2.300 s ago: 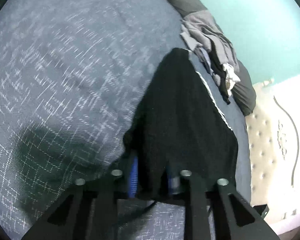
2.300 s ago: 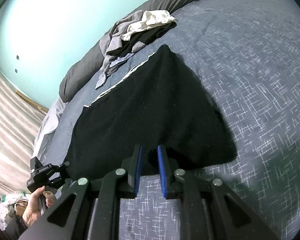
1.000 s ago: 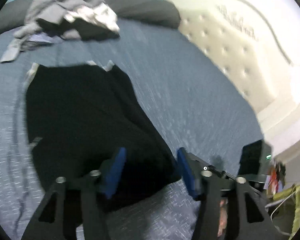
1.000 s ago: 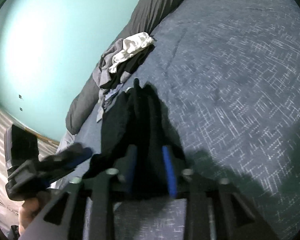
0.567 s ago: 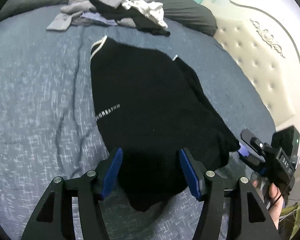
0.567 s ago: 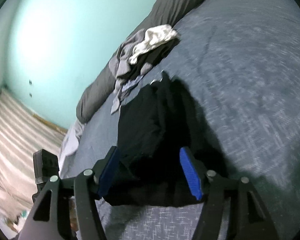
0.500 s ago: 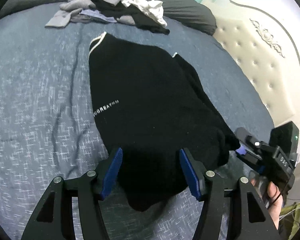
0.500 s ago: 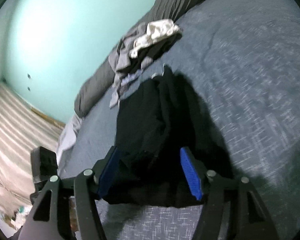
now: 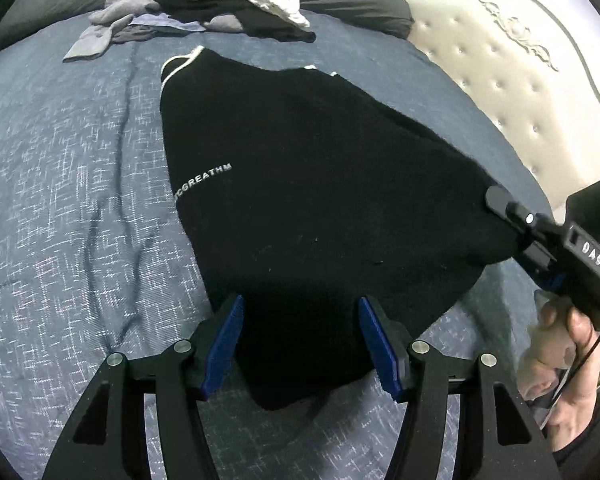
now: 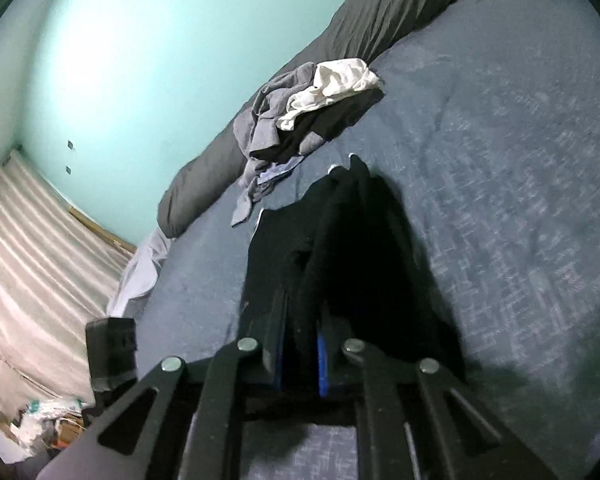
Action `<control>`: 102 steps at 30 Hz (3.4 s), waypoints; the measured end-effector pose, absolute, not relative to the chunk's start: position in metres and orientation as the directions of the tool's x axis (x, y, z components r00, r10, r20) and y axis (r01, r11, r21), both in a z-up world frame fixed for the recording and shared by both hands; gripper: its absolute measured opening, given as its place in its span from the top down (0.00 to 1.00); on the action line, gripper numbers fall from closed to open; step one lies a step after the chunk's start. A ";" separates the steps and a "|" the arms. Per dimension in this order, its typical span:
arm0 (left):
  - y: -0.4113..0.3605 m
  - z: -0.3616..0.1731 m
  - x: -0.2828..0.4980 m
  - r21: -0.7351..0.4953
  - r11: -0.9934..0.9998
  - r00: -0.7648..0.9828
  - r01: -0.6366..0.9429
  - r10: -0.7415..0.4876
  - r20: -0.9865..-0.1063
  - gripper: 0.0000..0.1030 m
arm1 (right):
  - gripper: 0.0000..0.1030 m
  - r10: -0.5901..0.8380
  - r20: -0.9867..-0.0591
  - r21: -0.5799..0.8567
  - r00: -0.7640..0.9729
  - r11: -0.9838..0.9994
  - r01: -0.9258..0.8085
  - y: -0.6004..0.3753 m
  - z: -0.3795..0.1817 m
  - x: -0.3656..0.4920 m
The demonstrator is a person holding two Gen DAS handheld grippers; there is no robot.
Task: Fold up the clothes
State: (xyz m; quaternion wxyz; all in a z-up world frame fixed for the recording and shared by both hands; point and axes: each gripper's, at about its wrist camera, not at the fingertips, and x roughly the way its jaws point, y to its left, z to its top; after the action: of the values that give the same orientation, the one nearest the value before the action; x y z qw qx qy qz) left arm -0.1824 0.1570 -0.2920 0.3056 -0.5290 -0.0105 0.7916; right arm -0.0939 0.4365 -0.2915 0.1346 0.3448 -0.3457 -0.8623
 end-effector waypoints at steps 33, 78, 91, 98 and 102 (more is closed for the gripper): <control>0.155 -0.305 -0.175 -0.287 -0.851 -0.324 -0.440 0.448 -0.833 0.39 | 0.82 -0.397 -0.634 0.533 -0.663 -0.846 -0.003 0.411 -0.309 -0.110; 0.142 -0.314 -0.171 -0.344 -0.819 -0.297 -0.459 0.506 -0.810 0.38 | 0.73 -0.231 -0.849 0.229 -0.475 -0.971 0.064 0.402 -0.303 -0.314; 0.140 -0.311 -0.148 -0.334 -0.836 -0.315 -0.435 0.489 -0.814 0.37 | 0.98 -0.174 -0.825 0.204 -0.538 -0.979 0.005 0.425 -0.285 -0.301; 0.138 -0.310 -0.144 -0.338 -0.837 -0.307 -0.430 0.488 -0.817 0.36 | 0.98 -0.173 -0.833 0.222 -0.526 -0.975 -0.031 0.429 -0.293 -0.303; 0.138 -0.310 -0.141 -0.340 -0.838 -0.303 -0.426 0.486 -0.819 0.36 | 0.98 -0.190 -0.830 0.244 -0.524 -0.969 -0.034 0.431 -0.286 -0.300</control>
State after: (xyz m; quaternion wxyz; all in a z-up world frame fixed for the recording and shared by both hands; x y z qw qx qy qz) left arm -0.1408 0.1378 -0.3100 0.2828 -0.5180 -0.0291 0.8067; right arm -0.3002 0.4309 -0.2863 0.0450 0.4856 -0.1157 -0.8653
